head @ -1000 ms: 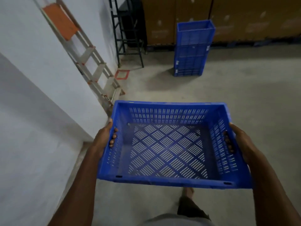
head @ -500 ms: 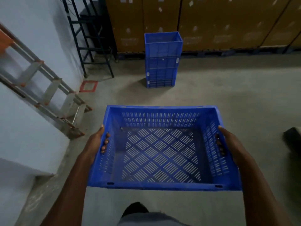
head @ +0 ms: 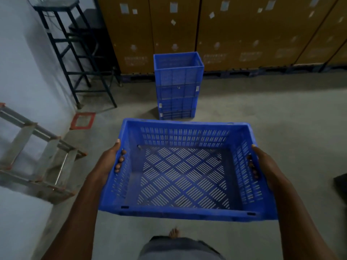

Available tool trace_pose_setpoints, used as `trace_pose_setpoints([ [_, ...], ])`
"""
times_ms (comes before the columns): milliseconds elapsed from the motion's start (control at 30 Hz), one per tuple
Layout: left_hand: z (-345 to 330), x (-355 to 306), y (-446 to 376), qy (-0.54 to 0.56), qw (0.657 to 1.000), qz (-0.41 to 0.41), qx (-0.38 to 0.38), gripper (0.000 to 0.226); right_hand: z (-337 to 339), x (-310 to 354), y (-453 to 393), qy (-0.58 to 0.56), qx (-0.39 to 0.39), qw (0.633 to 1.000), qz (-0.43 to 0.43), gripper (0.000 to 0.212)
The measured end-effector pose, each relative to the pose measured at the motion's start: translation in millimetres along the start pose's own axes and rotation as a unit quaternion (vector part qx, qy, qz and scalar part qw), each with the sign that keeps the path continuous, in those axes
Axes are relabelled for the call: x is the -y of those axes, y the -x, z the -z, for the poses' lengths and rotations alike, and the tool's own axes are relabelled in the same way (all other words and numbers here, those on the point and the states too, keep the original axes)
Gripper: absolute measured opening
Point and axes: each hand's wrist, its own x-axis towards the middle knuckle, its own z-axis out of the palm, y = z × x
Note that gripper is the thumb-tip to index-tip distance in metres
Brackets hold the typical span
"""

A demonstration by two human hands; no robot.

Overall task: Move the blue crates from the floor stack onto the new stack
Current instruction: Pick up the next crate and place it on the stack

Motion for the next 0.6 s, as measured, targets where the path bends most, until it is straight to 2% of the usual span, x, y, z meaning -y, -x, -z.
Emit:
trace_pose_setpoints([
  [233,-69.6,-118.1,-146.3,-0.026,0.999,-0.022,0.015,0.052,-13.2,95.8,-126.9,-0.029,-0.03,0.999,0.003,0.049],
  [600,-142.0,-243.6,-348.9,0.005,0.999,-0.025,-0.038,0.05,-68.1,277.6,-374.8,-0.008,0.035,0.999,0.023,0.048],
])
